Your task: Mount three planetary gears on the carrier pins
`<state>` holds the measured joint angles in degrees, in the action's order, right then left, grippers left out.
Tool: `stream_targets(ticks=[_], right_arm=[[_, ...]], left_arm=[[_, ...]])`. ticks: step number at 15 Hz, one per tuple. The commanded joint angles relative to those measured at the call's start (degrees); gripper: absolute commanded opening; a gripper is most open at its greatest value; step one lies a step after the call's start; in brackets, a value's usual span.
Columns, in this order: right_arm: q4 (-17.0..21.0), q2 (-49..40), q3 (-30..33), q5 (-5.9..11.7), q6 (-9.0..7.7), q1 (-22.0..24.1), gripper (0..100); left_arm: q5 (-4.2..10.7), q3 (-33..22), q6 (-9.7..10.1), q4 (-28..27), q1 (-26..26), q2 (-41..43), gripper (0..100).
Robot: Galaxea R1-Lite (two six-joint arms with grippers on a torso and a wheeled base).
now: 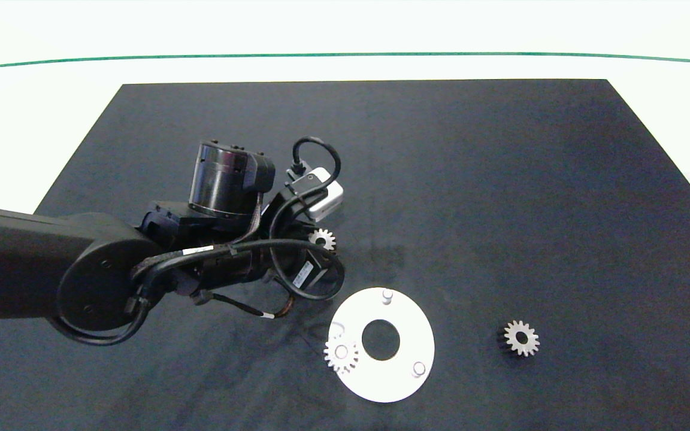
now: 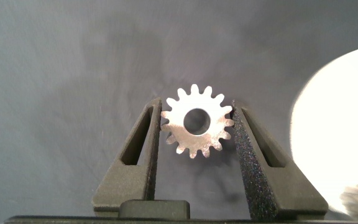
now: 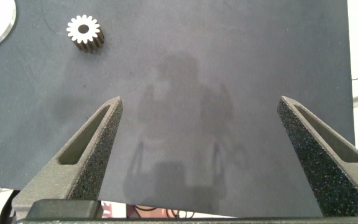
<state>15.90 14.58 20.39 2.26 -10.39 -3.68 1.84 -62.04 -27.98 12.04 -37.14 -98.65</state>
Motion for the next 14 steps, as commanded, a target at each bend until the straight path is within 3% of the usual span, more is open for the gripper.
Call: stream_targets(ticks=[1, 5, 8, 14], right_arm=[[0.10, -0.25, 0.00, 0.03, -0.07, -0.10, 100], [0.10, -0.78, 0.00, 0.03, 0.02, -0.19, 100], [0.10, -1.75, 0.00, 0.03, 0.02, -0.19, 100], [0.01, -1.75, 0.08, 0.03, -0.07, -0.19, 100]], left_arm=[[2.82, 0.87, -0.24, 0.00, -4.60, 5.04, 4], [6.60, 2.27, -0.15, -0.09, -13.22, 6.10, 4], [7.92, 3.59, 0.64, 0.00, -16.56, 4.43, 4], [8.27, 3.06, 0.64, 0.44, -16.91, 0.74, 4]])
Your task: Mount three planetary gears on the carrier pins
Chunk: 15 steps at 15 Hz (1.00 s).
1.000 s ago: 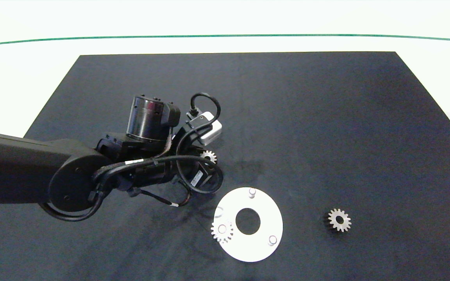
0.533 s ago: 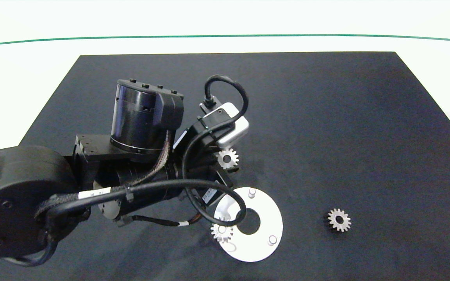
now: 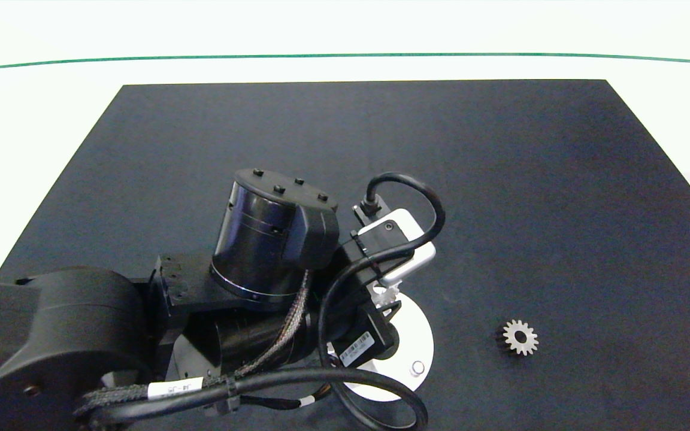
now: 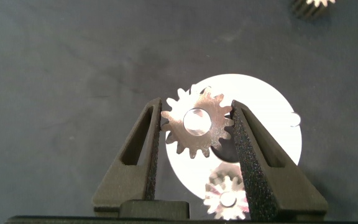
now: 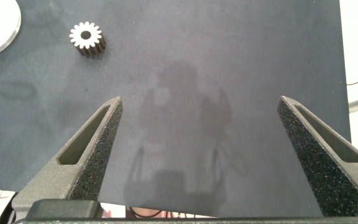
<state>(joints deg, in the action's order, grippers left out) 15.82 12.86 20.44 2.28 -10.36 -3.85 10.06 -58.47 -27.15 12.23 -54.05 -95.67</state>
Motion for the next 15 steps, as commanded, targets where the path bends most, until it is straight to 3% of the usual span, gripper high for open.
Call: stream_targets(ticks=[1, 15], right_arm=[[0.08, -0.03, 0.03, 0.01, -0.10, -0.01, 100], [0.17, -0.20, -0.05, 0.01, -0.10, -0.01, 100]], left_arm=[[0.05, -0.68, -0.19, 0.34, 0.00, -3.03, 4], [0.05, -2.71, -0.27, 2.19, 0.53, -7.16, 4]])
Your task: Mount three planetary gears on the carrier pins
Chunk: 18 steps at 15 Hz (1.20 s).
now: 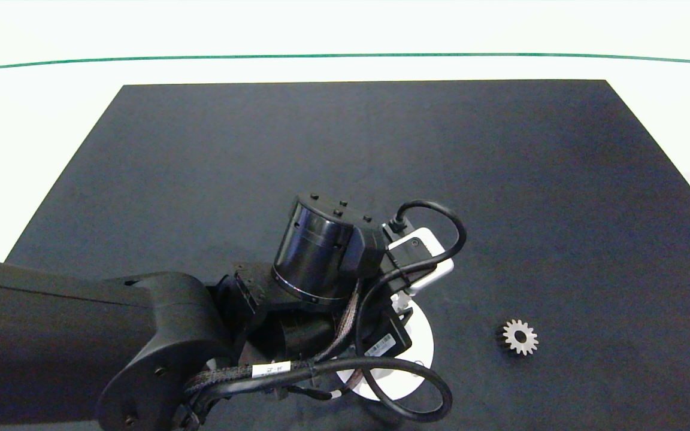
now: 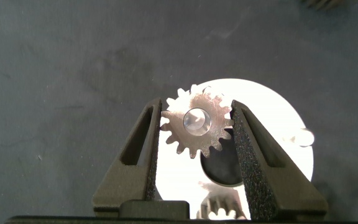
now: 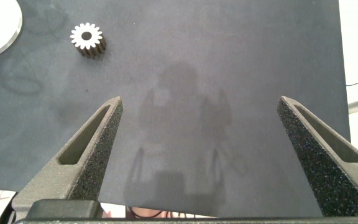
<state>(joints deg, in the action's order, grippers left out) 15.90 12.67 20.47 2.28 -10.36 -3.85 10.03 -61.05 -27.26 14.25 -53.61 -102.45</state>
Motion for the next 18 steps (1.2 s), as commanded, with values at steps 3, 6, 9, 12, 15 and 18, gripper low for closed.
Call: stream_targets(ticks=[3, 6, 9, 12, 15, 18], right_arm=[[0.10, -0.45, 0.01, 0.01, -0.10, -0.01, 100], [0.10, -0.80, -0.08, 0.01, -0.10, -0.01, 100], [0.10, -0.80, -0.08, 0.01, -0.10, -0.01, 100], [0.10, -0.80, -0.08, 0.01, -0.10, -0.01, 100], [0.10, -0.71, -0.08, 0.01, -0.10, -0.01, 100], [0.10, -0.71, -0.08, 0.01, -0.10, -0.01, 100]], left_arm=[[0.07, -0.12, -0.25, 0.16, 0.09, -0.47, 4], [0.07, -0.21, -0.25, 0.25, 0.18, -0.73, 4], [0.07, -0.12, -0.16, 0.60, 0.35, -1.00, 4], [0.07, -0.03, -0.25, 1.75, 1.76, -1.79, 4], [0.07, 0.05, -0.34, 2.18, 2.37, -2.23, 4], [0.07, 0.23, -0.25, 2.18, 2.37, -2.14, 4]])
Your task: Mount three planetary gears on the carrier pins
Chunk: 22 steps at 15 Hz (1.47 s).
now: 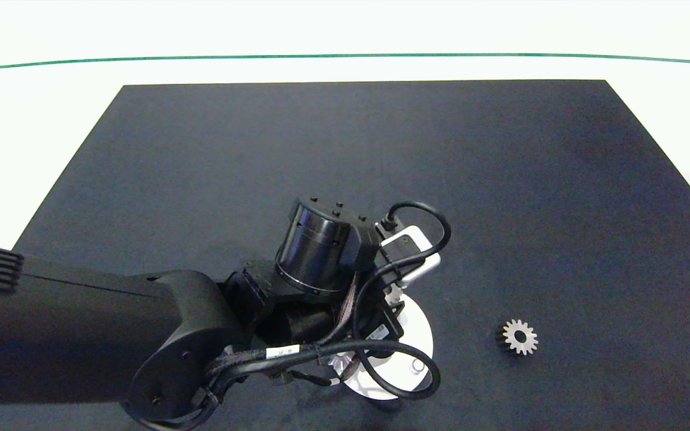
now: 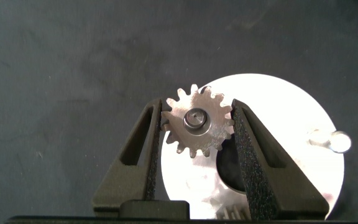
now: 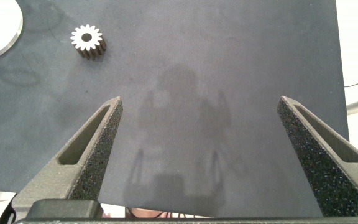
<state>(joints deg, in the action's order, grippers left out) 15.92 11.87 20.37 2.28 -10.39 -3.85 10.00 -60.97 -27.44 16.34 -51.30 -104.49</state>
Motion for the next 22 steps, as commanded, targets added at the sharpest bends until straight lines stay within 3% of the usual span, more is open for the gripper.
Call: stream_targets(ticks=[1, 9, 10, 20, 22], right_arm=[[0.08, 0.08, 0.02, 0.01, -0.07, -0.01, 100], [0.08, -0.01, 0.02, 0.01, -0.07, -0.01, 100], [0.08, -0.01, 0.11, 0.01, -0.07, -0.01, 100], [0.08, 0.08, 0.11, 0.01, -0.07, -0.01, 100], [-0.01, 1.05, 1.16, 0.01, -0.07, -0.10, 100]], left_arm=[[0.11, 0.14, -0.07, 0.10, 0.06, -0.19, 4], [0.11, -0.21, -0.16, 0.10, -0.03, -0.54, 4], [0.11, -0.21, -0.16, 0.10, -0.03, -0.54, 100], [0.11, -0.47, 0.11, -0.16, 0.23, 0.60, 100], [0.11, 0.23, 0.19, -1.48, 4.45, 6.75, 100]])
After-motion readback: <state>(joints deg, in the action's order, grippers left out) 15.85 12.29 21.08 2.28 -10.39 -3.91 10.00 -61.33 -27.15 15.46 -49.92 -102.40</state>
